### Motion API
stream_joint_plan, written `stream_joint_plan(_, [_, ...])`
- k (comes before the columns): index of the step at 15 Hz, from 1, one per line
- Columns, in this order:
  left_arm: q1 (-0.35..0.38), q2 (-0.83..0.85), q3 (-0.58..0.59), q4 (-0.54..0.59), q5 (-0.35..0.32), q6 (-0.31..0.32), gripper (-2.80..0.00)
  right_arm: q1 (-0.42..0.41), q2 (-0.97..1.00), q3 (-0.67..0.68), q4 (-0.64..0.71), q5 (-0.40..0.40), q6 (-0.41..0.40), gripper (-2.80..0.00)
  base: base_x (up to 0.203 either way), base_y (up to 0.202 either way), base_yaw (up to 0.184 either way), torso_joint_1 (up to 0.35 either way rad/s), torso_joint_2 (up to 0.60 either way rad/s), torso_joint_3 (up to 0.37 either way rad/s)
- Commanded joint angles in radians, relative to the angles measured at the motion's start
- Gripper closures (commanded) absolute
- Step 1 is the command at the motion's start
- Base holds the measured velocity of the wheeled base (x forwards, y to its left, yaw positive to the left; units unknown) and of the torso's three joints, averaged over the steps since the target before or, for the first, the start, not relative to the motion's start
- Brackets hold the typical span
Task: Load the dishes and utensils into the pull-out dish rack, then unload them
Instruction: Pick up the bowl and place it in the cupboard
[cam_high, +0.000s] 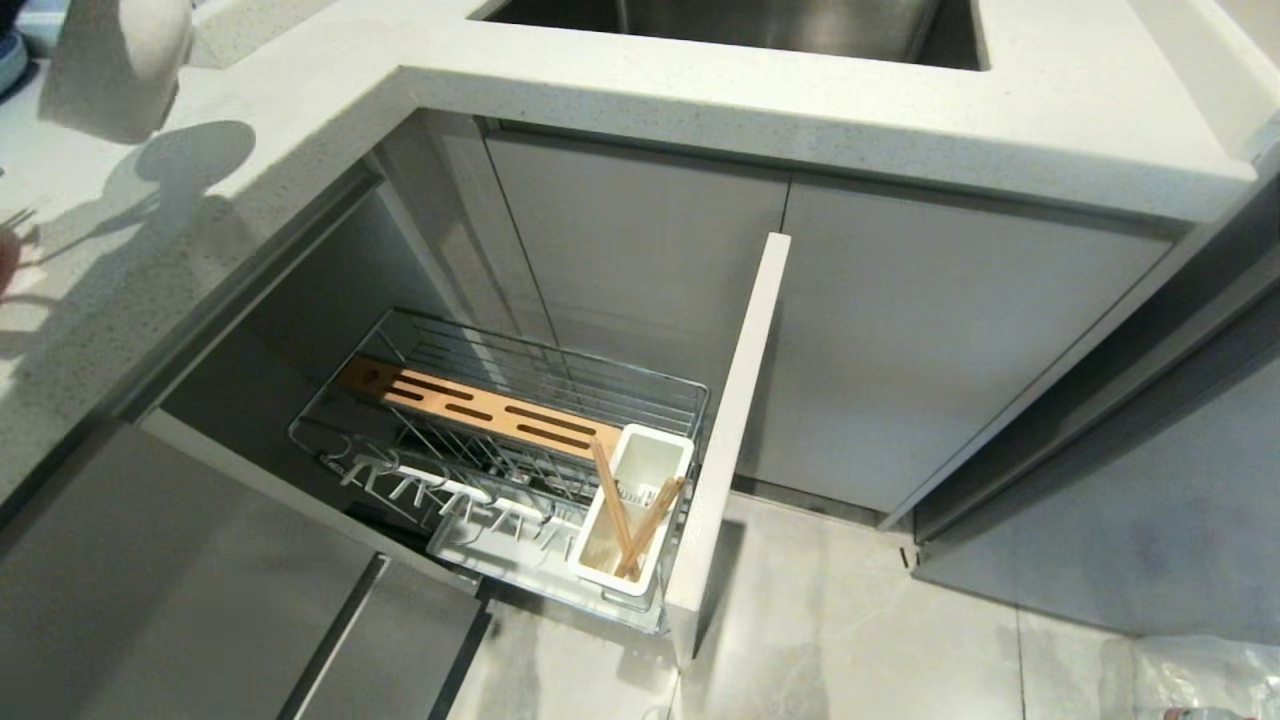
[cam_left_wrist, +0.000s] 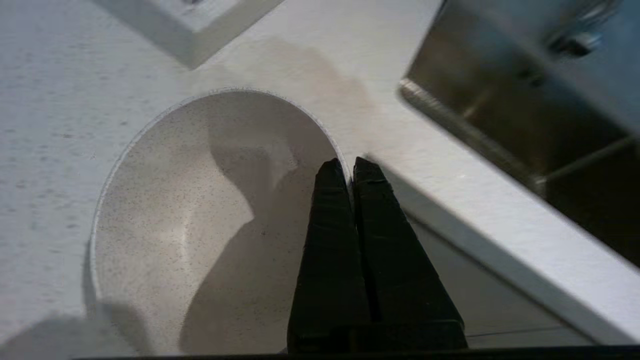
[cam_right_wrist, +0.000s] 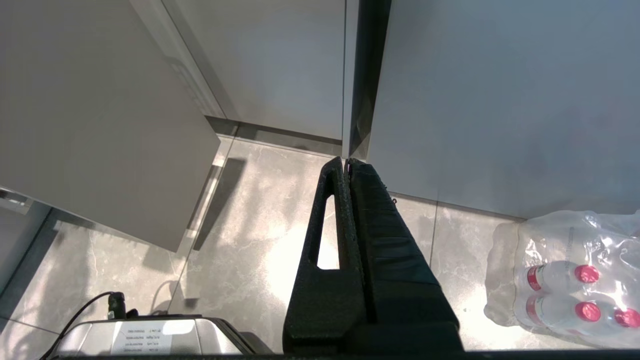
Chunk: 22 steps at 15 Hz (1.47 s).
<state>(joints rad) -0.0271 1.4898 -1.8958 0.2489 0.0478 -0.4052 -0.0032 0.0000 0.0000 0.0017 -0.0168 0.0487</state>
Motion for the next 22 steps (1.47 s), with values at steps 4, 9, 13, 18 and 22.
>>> stream_joint_plan(4, [-0.164,-0.151,0.202,-0.294,0.002,-0.06,0.0,0.0,0.0,0.002,0.0,0.0,0.0,0.0,0.0,0.0,0.0,0.0,0.0,0.0])
stream_joint_plan(9, [-0.476,-0.276,0.389,-0.408,0.043,-0.057,0.0,0.0,0.0,0.002,0.0,0.0,0.0,0.0,0.0,0.0,0.0,0.0,0.0,0.0])
stream_joint_plan(13, [-0.557,-0.281,0.441,-0.112,-0.019,-0.044,0.0,0.0,0.0,0.002,0.0,0.0,0.0,0.0,0.0,0.0,0.0,0.0,0.0,0.0])
stream_joint_plan(18, [-0.576,-0.311,0.644,-0.091,0.019,0.017,0.0,0.0,0.0,0.002,0.0,0.0,0.0,0.0,0.0,0.0,0.0,0.0,0.0,0.0])
stream_joint_plan(22, [-0.68,-0.295,0.702,-0.229,0.13,-0.206,0.0,0.0,0.0,0.002,0.0,0.0,0.0,0.0,0.0,0.0,0.0,0.0,0.0,0.0])
